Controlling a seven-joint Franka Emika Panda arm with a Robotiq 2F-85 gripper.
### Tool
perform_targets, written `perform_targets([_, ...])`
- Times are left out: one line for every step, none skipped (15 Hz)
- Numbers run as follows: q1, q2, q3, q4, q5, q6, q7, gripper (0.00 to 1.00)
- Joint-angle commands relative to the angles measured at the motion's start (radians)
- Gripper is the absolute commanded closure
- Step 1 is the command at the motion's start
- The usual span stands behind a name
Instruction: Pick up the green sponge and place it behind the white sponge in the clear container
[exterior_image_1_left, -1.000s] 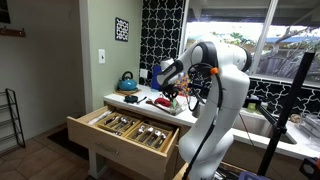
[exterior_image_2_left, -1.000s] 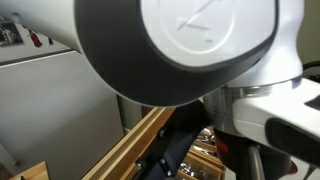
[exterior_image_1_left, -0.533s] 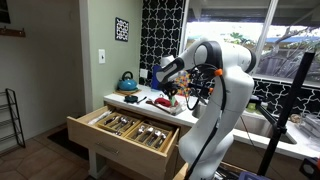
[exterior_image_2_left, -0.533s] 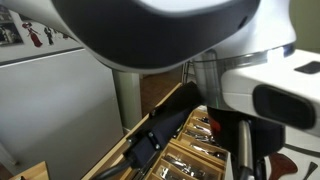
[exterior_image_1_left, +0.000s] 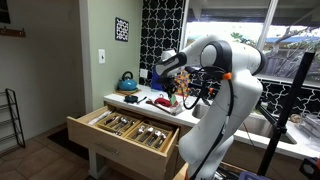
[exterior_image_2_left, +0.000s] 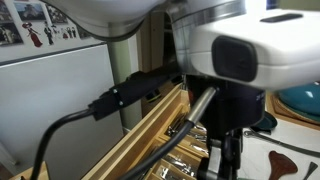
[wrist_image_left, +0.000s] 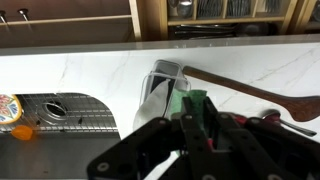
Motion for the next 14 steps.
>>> perform_targets([-0.008,-0.023,0.007,0.007,0.045,-0.097,0.050,0.97])
perform_targets([-0.010,-0.024,0.006,0.008,0.047,-0.117,0.061,0.97])
perform_targets([-0.011,-0.024,0.005,0.010,0.049,-0.141,0.076,0.97])
perform_targets([-0.012,-0.024,0.005,0.010,0.044,-0.158,0.088,0.97])
perform_targets([-0.014,-0.024,0.008,0.008,0.030,-0.172,0.103,0.97])
perform_targets([-0.014,-0.023,0.010,0.007,0.019,-0.184,0.116,0.97])
perform_targets([-0.016,-0.025,0.015,0.001,-0.008,-0.187,0.125,0.97])
perform_targets([-0.018,-0.026,0.018,-0.002,-0.031,-0.191,0.135,0.97])
perform_targets([-0.017,-0.027,0.018,-0.005,-0.043,-0.199,0.139,0.97])
perform_targets([-0.017,-0.026,0.018,-0.008,-0.061,-0.201,0.146,0.97])
perform_targets([-0.015,-0.025,0.014,-0.012,-0.069,-0.201,0.141,0.97])
perform_targets([-0.013,-0.022,0.010,-0.015,-0.073,-0.200,0.135,0.97])
perform_targets([-0.013,-0.016,0.008,-0.018,-0.078,-0.201,0.134,0.97])
perform_targets([-0.013,-0.012,0.006,-0.020,-0.080,-0.201,0.134,0.97])
